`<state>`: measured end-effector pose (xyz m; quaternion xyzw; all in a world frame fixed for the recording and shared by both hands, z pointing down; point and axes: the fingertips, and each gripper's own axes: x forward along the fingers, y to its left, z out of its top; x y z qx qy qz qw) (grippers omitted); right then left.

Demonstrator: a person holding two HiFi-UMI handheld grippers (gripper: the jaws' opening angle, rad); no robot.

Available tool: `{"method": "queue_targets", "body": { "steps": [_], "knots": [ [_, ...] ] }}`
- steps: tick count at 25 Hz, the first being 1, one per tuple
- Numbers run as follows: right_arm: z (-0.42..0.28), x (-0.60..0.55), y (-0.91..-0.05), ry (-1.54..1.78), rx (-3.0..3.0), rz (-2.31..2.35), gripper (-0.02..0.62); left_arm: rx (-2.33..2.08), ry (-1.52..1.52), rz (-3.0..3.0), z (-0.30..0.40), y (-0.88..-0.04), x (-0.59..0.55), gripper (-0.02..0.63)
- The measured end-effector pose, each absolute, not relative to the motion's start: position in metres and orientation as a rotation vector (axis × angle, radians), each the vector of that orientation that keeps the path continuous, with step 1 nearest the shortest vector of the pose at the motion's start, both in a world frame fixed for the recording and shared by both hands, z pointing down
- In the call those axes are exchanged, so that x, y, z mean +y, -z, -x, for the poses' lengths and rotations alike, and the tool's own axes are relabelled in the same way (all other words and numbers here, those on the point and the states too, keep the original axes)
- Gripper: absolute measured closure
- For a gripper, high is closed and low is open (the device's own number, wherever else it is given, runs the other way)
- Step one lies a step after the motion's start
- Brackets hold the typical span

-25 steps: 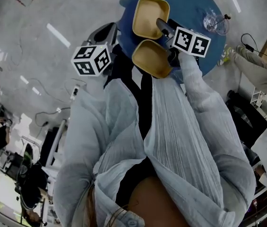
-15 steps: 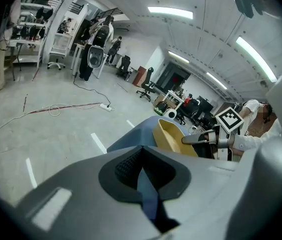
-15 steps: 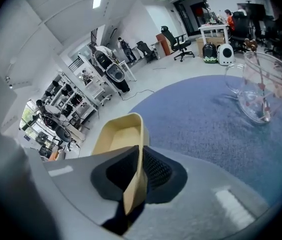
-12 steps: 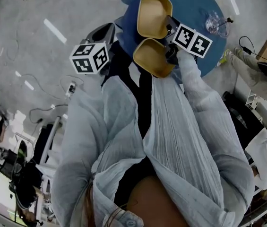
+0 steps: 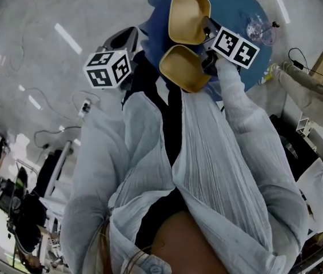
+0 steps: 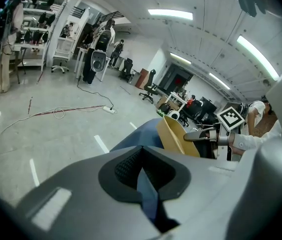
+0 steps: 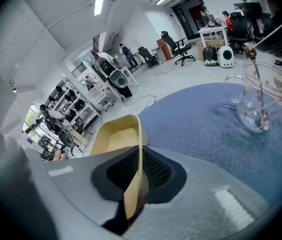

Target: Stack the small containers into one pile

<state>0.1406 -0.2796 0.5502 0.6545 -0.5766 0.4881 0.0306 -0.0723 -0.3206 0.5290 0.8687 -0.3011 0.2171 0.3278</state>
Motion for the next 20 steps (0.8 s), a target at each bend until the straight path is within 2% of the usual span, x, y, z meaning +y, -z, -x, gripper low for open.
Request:
{"method": "queue_targets", "body": {
  "steps": [20],
  "knots": [
    [-0.153, -0.25, -0.495, -1.334, -2.045, -1.853, 0.575, -0.948, -0.414, -2.308, 0.07, -0.492, -0.261, 0.598]
  ]
}}
